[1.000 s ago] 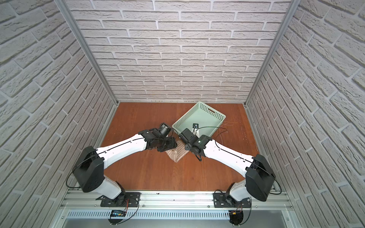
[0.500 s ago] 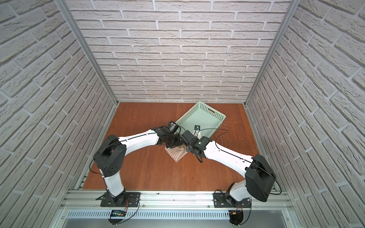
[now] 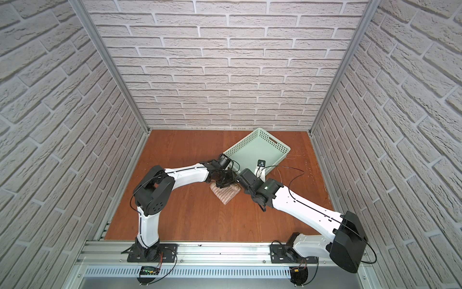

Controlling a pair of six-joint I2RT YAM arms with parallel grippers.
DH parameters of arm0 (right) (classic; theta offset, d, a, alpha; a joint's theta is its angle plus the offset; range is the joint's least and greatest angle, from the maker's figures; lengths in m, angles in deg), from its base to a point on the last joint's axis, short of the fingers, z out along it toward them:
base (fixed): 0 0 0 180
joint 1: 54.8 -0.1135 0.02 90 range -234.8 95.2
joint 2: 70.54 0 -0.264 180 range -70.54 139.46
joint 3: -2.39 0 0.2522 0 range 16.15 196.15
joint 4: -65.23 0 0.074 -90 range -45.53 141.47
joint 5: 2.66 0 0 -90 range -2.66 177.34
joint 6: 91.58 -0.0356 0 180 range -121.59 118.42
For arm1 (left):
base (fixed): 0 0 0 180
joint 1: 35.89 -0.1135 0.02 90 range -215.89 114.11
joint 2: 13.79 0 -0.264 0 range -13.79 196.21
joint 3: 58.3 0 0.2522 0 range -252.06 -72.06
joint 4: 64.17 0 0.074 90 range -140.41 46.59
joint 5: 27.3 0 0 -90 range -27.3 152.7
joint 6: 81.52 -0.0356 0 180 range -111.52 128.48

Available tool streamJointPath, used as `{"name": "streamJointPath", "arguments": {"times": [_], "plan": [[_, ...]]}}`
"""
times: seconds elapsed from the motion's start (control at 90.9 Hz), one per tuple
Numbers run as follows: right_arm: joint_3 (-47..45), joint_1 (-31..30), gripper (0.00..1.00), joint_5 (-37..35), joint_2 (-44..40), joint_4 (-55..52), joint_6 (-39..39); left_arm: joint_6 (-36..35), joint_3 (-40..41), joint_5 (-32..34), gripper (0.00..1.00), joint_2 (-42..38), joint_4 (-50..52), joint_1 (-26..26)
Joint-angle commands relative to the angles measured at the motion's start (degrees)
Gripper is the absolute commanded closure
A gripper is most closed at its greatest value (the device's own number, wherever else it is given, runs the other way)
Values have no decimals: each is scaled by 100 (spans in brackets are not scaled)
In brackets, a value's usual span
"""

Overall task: Fold the square dishcloth
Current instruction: Fold the cleaning item at the center of the board.

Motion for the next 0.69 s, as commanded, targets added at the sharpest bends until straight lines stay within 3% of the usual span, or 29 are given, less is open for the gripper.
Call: {"name": "streamJointPath", "arguments": {"times": [0.0,0.231,0.682], "plan": [[-161,-34,76,-295,-288,-116,-27,-116,23,-61,29,135,-267,-37],[-374,-36,73,-182,-496,126,216,-214,249,-8,2,-123,-523,-47],[-621,-127,84,527,19,1184,525,24,782,-212,2,-481,-1250,-170]]}}
